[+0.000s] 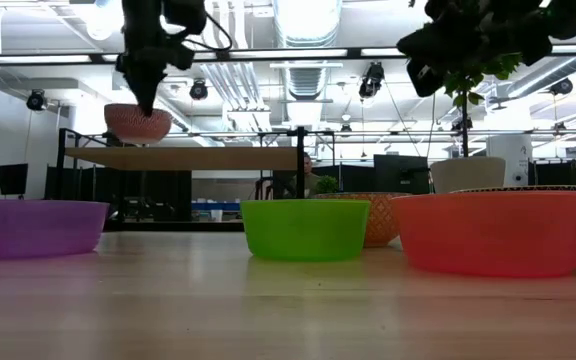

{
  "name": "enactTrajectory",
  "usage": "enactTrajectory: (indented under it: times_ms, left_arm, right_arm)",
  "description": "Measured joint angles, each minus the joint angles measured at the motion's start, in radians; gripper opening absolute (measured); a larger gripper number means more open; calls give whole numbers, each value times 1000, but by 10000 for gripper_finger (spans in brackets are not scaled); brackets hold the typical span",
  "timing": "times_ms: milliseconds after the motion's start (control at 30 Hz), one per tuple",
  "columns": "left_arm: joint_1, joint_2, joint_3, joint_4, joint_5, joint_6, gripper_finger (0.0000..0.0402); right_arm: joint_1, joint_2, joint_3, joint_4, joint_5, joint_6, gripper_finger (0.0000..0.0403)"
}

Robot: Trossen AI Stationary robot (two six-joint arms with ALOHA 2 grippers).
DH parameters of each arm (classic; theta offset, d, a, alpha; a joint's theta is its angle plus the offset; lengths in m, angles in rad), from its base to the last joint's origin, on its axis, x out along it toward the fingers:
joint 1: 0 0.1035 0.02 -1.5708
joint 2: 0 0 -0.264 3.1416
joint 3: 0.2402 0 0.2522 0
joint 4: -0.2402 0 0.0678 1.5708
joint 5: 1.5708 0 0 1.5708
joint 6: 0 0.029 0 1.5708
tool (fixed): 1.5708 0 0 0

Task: Place and stack bowls onto a shelf
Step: Put the blue bowl on the shelf, then put the green bowl on the shelf

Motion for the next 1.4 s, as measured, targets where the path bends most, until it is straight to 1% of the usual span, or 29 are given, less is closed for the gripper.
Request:
enactTrajectory:
  times_ms: [100, 267, 533, 767, 900, 1033, 1133, 1400]
  left_arm:
    - [12, -27, -55, 27, 7, 0, 0]
    - [27, -60, -101, 55, 7, 2, 1]
    - [36, -55, -105, 113, 0, 46, 21]
    - [40, -37, -102, 146, 0, 78, 24]
    - [43, -29, -105, 173, -34, 97, 25]
    - [43, -28, -101, 198, -34, 113, 30]
    - [43, -28, -99, 196, -22, 113, 48]
    - [42, -42, -99, 193, -16, 113, 128]
  right_arm:
    - [0, 6, 3, 0, 0, -1, 9]
    - [0, 7, 3, 0, 0, -2, 9]
    - [0, 7, 3, 0, 0, -2, 9]
    - [0, 7, 3, 0, 0, -2, 9]
    - [0, 7, 3, 0, 0, -2, 9]
    - [0, 7, 3, 0, 0, 0, 9]
    - [0, 7, 3, 0, -1, 5, 9]
    - [0, 7, 3, 0, 0, 7, 9]
